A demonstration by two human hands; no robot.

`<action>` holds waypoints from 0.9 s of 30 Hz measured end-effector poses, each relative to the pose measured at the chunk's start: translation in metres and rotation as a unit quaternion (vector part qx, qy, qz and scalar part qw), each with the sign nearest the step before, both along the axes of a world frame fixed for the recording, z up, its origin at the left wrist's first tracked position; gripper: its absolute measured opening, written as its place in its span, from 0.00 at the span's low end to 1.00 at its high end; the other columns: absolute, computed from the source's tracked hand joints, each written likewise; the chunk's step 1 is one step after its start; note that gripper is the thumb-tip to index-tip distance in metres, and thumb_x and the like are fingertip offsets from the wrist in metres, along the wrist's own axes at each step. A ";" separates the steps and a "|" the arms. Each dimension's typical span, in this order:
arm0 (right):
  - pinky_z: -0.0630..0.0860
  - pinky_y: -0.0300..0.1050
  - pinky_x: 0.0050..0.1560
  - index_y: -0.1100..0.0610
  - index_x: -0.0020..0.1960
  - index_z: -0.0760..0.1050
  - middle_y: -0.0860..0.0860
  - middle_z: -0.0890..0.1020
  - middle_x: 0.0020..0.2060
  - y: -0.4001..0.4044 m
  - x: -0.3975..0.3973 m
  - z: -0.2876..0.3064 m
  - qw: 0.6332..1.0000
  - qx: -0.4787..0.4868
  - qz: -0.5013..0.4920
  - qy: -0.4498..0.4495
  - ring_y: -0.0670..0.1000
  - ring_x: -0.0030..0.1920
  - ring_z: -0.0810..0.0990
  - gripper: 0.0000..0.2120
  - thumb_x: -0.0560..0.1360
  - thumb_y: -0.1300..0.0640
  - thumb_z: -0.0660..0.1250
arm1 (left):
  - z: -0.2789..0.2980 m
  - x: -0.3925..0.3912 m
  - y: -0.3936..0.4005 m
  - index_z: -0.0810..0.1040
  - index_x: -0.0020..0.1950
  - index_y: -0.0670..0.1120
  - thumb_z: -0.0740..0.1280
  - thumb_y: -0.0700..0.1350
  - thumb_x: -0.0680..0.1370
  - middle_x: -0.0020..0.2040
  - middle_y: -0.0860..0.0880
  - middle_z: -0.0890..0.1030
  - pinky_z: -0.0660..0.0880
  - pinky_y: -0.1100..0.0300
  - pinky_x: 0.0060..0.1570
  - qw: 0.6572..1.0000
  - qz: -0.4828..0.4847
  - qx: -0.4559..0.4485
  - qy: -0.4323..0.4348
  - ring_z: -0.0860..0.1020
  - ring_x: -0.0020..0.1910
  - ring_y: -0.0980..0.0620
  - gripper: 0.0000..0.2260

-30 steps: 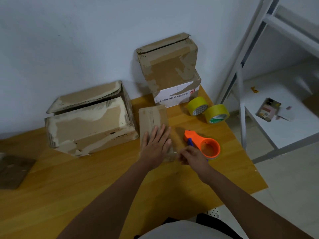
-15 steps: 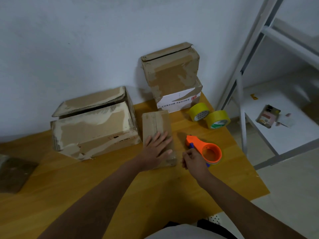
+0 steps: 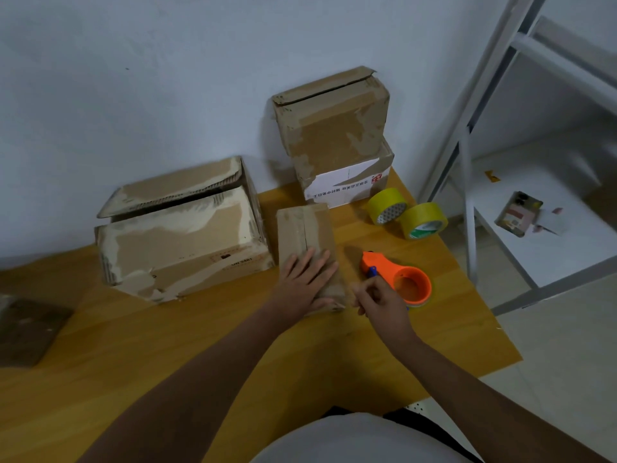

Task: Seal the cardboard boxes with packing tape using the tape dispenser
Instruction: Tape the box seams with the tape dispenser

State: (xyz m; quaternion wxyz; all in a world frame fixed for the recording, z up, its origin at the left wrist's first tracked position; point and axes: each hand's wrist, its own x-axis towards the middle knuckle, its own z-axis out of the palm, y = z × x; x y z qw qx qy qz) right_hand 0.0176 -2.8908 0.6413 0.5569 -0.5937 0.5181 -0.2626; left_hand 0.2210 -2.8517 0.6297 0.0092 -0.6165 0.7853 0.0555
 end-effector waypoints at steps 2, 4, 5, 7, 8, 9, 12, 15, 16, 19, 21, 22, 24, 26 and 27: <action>0.76 0.43 0.39 0.61 0.43 0.74 0.54 0.82 0.35 0.001 -0.001 0.000 1.000 -0.010 0.007 -0.009 0.51 0.35 0.79 0.10 0.78 0.55 0.68 | -0.003 0.001 0.003 0.54 0.81 0.46 0.69 0.57 0.76 0.80 0.43 0.55 0.55 0.38 0.75 0.999 -0.014 -0.014 -0.044 0.53 0.79 0.38 0.39; 0.76 0.44 0.38 0.60 0.42 0.73 0.53 0.82 0.34 0.000 -0.001 -0.002 1.000 -0.022 0.004 -0.008 0.52 0.35 0.79 0.10 0.78 0.56 0.68 | -0.005 0.003 0.004 0.49 0.81 0.48 0.69 0.58 0.75 0.81 0.44 0.52 0.50 0.39 0.76 0.999 -0.014 -0.008 -0.041 0.49 0.79 0.39 0.42; 0.76 0.45 0.38 0.59 0.42 0.73 0.54 0.81 0.34 0.000 0.000 -0.004 1.000 -0.029 0.002 -0.004 0.52 0.36 0.79 0.09 0.78 0.56 0.68 | -0.005 0.003 0.004 0.48 0.81 0.49 0.68 0.60 0.75 0.81 0.45 0.50 0.48 0.39 0.76 0.999 -0.012 0.002 -0.030 0.46 0.80 0.40 0.43; 0.77 0.50 0.40 0.58 0.42 0.73 0.54 0.81 0.34 -0.001 -0.001 -0.007 0.999 -0.046 0.000 0.011 0.53 0.36 0.80 0.08 0.79 0.57 0.67 | -0.003 0.001 0.000 0.51 0.81 0.50 0.60 0.70 0.74 0.81 0.47 0.52 0.46 0.40 0.76 1.000 0.005 0.014 0.003 0.46 0.80 0.43 0.43; 0.77 0.53 0.41 0.58 0.43 0.73 0.54 0.81 0.34 -0.001 -0.001 -0.009 0.998 -0.055 0.000 0.019 0.53 0.36 0.80 0.08 0.79 0.56 0.66 | -0.001 -0.002 -0.001 0.55 0.80 0.50 0.56 0.74 0.73 0.80 0.48 0.55 0.48 0.39 0.76 1.000 0.020 0.010 0.021 0.50 0.79 0.43 0.42; 0.77 0.55 0.42 0.58 0.43 0.73 0.54 0.81 0.34 -0.001 -0.001 -0.010 0.998 -0.062 0.001 0.026 0.53 0.37 0.80 0.07 0.79 0.56 0.66 | 0.001 -0.005 -0.003 0.61 0.78 0.50 0.53 0.75 0.73 0.78 0.48 0.61 0.53 0.39 0.75 0.999 0.034 -0.003 0.032 0.54 0.78 0.43 0.41; 0.76 0.58 0.43 0.59 0.45 0.72 0.53 0.80 0.35 -0.002 0.000 -0.014 0.995 -0.088 0.007 0.046 0.53 0.38 0.80 0.07 0.80 0.57 0.64 | -0.003 -0.011 -0.003 0.71 0.72 0.49 0.56 0.71 0.75 0.72 0.47 0.71 0.65 0.40 0.68 0.997 0.042 -0.067 0.003 0.67 0.72 0.41 0.34; 0.75 0.55 0.40 0.60 0.45 0.70 0.53 0.78 0.35 -0.004 0.004 -0.017 0.993 -0.105 0.019 0.050 0.52 0.37 0.78 0.07 0.81 0.59 0.62 | -0.013 -0.013 -0.002 0.71 0.72 0.48 0.58 0.69 0.76 0.71 0.46 0.72 0.68 0.40 0.66 0.995 0.040 -0.091 -0.028 0.69 0.71 0.40 0.32; 0.73 0.52 0.38 0.59 0.46 0.69 0.52 0.77 0.35 -0.005 0.005 -0.018 0.992 -0.112 0.025 0.053 0.50 0.36 0.77 0.07 0.81 0.58 0.61 | -0.014 -0.013 -0.002 0.70 0.72 0.48 0.57 0.69 0.77 0.71 0.46 0.72 0.67 0.39 0.66 0.994 0.041 -0.092 -0.032 0.68 0.71 0.40 0.33; 0.66 0.43 0.35 0.58 0.46 0.67 0.50 0.74 0.35 -0.007 0.009 -0.021 0.988 -0.136 0.044 0.066 0.46 0.33 0.72 0.07 0.82 0.58 0.60 | -0.017 -0.013 -0.002 0.68 0.73 0.48 0.55 0.69 0.78 0.72 0.45 0.71 0.66 0.39 0.67 0.994 0.039 -0.094 -0.036 0.67 0.72 0.39 0.33; 0.64 0.43 0.36 0.59 0.45 0.66 0.50 0.72 0.35 -0.011 0.013 -0.024 0.985 -0.146 0.055 0.080 0.47 0.35 0.71 0.08 0.82 0.57 0.58 | -0.018 -0.014 -0.003 0.67 0.74 0.48 0.54 0.69 0.78 0.72 0.45 0.71 0.66 0.39 0.67 0.994 0.042 -0.099 -0.034 0.67 0.72 0.39 0.32; 0.65 0.45 0.37 0.59 0.46 0.67 0.52 0.72 0.36 -0.013 0.015 -0.026 0.982 -0.151 0.061 0.091 0.50 0.36 0.72 0.08 0.82 0.57 0.58 | -0.018 -0.015 -0.003 0.67 0.74 0.48 0.54 0.69 0.78 0.72 0.45 0.71 0.66 0.38 0.67 0.993 0.046 -0.103 -0.033 0.66 0.73 0.39 0.32; 0.67 0.50 0.40 0.61 0.47 0.67 0.55 0.73 0.39 -0.018 0.020 -0.031 0.978 -0.159 0.070 0.112 0.55 0.40 0.73 0.08 0.82 0.58 0.58 | -0.019 -0.017 -0.005 0.67 0.73 0.47 0.54 0.68 0.79 0.72 0.45 0.71 0.66 0.38 0.67 0.992 0.056 -0.108 -0.028 0.66 0.73 0.38 0.32; 0.67 0.51 0.41 0.62 0.47 0.68 0.55 0.73 0.40 -0.020 0.024 -0.034 0.975 -0.172 0.075 0.119 0.57 0.42 0.73 0.07 0.82 0.59 0.59 | -0.021 -0.018 -0.006 0.67 0.73 0.47 0.53 0.68 0.79 0.72 0.44 0.71 0.66 0.37 0.67 0.991 0.060 -0.113 -0.025 0.67 0.73 0.38 0.32; 0.67 0.51 0.41 0.61 0.46 0.68 0.54 0.72 0.39 -0.020 0.025 -0.036 0.974 -0.177 0.076 0.120 0.57 0.42 0.73 0.07 0.82 0.60 0.59 | -0.021 -0.018 -0.006 0.67 0.73 0.47 0.53 0.68 0.79 0.72 0.44 0.71 0.66 0.37 0.67 0.991 0.060 -0.116 -0.027 0.67 0.73 0.38 0.32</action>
